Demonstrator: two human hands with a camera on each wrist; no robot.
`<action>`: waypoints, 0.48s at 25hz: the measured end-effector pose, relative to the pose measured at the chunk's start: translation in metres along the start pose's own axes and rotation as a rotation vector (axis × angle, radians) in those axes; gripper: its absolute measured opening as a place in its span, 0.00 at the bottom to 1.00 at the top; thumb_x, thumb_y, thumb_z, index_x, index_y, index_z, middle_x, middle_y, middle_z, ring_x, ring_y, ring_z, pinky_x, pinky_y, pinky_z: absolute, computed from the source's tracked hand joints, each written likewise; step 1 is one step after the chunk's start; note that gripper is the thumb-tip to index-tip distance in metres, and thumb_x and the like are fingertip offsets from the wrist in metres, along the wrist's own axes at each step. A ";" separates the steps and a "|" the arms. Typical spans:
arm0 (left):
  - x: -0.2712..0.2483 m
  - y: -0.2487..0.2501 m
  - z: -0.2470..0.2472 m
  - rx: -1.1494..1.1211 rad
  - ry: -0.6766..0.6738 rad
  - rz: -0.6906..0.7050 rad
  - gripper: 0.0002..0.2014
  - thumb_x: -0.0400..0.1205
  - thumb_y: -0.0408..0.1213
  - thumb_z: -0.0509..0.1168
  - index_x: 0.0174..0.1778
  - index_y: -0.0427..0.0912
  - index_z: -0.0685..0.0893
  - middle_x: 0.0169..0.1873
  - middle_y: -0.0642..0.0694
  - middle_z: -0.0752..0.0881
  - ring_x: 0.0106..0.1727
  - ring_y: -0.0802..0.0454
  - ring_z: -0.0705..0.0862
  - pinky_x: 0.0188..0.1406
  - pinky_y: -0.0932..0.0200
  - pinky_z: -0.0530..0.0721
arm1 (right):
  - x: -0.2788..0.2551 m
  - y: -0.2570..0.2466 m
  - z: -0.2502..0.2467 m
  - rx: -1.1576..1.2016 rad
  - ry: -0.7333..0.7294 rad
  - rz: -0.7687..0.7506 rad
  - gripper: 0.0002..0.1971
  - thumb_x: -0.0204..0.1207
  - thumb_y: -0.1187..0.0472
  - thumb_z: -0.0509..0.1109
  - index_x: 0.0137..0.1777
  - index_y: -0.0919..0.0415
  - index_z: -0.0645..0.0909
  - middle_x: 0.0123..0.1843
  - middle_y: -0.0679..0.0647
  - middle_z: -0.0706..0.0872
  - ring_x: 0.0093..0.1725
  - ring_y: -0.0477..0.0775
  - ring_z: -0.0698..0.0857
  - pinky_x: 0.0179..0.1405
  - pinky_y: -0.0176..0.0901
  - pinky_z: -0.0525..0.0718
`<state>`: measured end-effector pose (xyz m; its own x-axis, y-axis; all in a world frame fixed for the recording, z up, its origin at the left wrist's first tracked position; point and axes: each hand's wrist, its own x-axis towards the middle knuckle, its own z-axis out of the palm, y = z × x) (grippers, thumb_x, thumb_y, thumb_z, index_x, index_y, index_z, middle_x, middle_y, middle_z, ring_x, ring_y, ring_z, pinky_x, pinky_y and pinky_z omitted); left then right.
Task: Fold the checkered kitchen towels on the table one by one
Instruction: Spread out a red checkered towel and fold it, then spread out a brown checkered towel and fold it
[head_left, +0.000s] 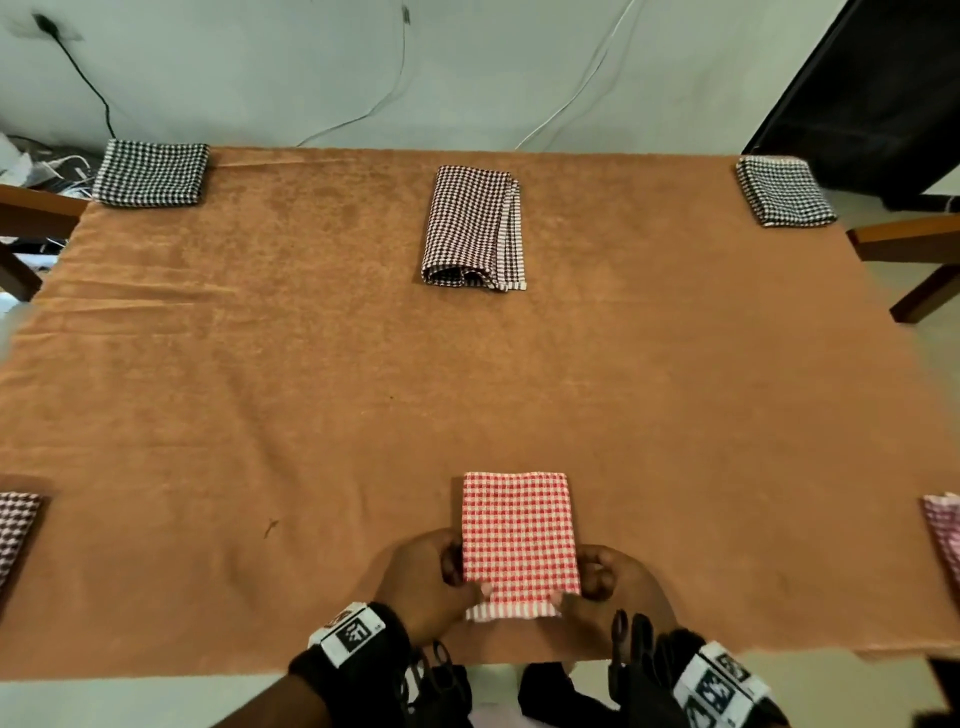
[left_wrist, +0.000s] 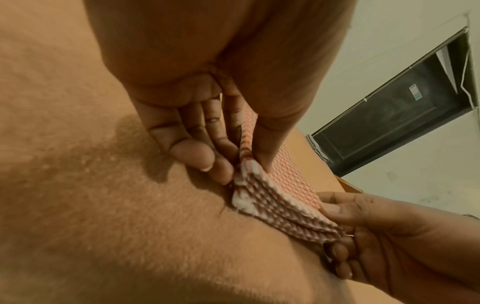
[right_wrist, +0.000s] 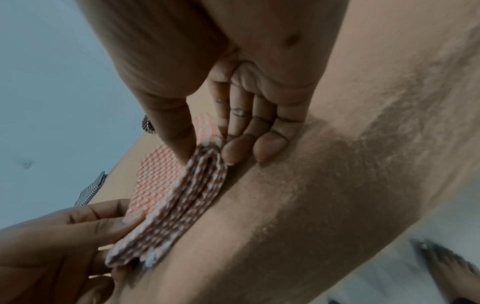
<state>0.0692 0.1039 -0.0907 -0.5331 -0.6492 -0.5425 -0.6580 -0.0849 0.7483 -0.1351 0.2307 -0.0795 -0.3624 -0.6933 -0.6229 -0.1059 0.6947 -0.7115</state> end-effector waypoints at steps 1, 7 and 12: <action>-0.001 0.001 0.002 0.005 0.020 -0.003 0.14 0.71 0.40 0.81 0.43 0.59 0.82 0.31 0.65 0.87 0.33 0.66 0.84 0.33 0.71 0.79 | -0.002 -0.001 -0.005 -0.023 0.010 -0.007 0.14 0.67 0.65 0.82 0.49 0.51 0.85 0.30 0.34 0.88 0.33 0.29 0.85 0.33 0.20 0.76; 0.003 -0.003 -0.013 -0.079 0.361 -0.098 0.10 0.73 0.46 0.79 0.44 0.56 0.84 0.32 0.51 0.89 0.34 0.53 0.88 0.38 0.50 0.88 | 0.069 -0.064 -0.065 -0.333 0.098 -0.250 0.05 0.71 0.58 0.78 0.39 0.47 0.84 0.29 0.42 0.86 0.33 0.40 0.84 0.38 0.38 0.80; -0.007 -0.008 -0.040 -0.141 0.453 -0.095 0.13 0.72 0.39 0.81 0.46 0.58 0.86 0.32 0.45 0.89 0.29 0.53 0.86 0.34 0.59 0.86 | 0.203 -0.200 -0.047 -0.012 0.109 -0.215 0.06 0.75 0.60 0.72 0.39 0.62 0.85 0.28 0.57 0.86 0.26 0.56 0.83 0.30 0.45 0.85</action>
<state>0.0998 0.0791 -0.0774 -0.1685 -0.8947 -0.4137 -0.5971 -0.2413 0.7650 -0.2305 -0.0401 -0.0482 -0.4278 -0.8012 -0.4183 -0.2025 0.5360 -0.8195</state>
